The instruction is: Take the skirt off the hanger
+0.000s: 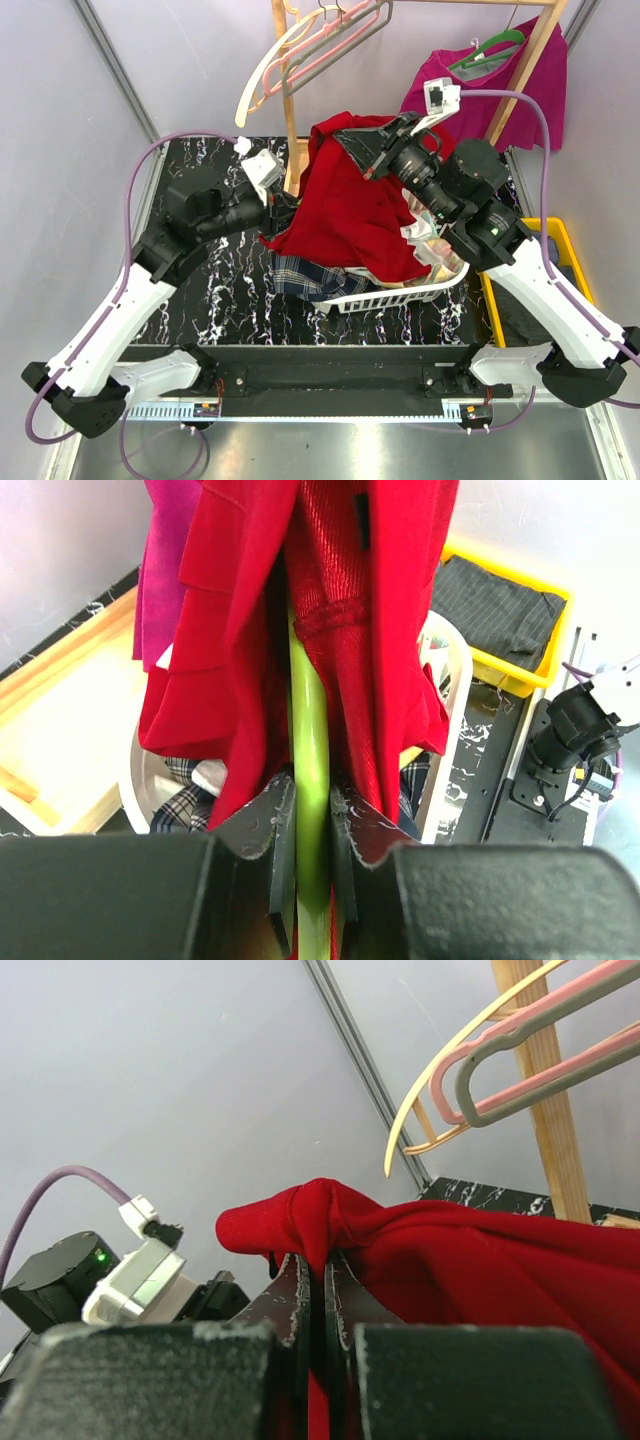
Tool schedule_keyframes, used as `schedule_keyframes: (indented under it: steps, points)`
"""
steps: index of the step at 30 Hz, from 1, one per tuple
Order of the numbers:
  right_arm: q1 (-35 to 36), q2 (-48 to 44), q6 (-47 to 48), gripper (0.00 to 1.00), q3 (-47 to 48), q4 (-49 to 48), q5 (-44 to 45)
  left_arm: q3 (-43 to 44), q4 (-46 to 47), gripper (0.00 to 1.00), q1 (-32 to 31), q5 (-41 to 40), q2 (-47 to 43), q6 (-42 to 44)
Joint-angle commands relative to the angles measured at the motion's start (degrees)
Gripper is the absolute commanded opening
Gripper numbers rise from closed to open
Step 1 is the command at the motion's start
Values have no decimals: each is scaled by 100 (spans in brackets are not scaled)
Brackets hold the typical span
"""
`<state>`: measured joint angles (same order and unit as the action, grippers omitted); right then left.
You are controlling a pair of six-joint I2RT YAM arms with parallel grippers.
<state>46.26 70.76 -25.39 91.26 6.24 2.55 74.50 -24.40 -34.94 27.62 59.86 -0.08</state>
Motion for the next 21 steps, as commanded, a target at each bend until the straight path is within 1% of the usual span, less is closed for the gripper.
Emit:
schedule_keyframes:
  steps: [1, 3, 8, 10, 13, 16, 18, 20, 21]
  points:
    - [497, 183, -309, 0, -249, -176, -518, 390, 1060, 0, -83, -63, 131, 25]
    - [647, 219, -335, 0, -398, -150, -527, 433, 1148, 0, -83, -63, 184, 25]
    - [761, 219, -511, 0, -872, 149, -650, 776, 1201, 0, -83, -134, 351, 43]
    - [823, 184, -389, 0, -978, 525, -606, 916, 1201, 0, -92, -151, 395, 86]
    - [823, -97, -126, 0, -1224, 1035, -125, 979, 1149, 0, -83, -212, 343, 235]
    - [806, -571, 339, 0, -1409, 1387, 666, 961, 1069, 0, -57, -257, 229, 341]
    - [788, -808, 665, 0, -1252, 1590, 1272, 900, 964, 0, -48, -257, 123, 385]
    - [552, -880, 930, 0, -867, 2073, 1729, 847, 815, 0, -39, -239, 9, 447]
    - [412, -880, 991, 0, -708, 2248, 1793, 838, 771, 0, -39, -248, -35, 465]
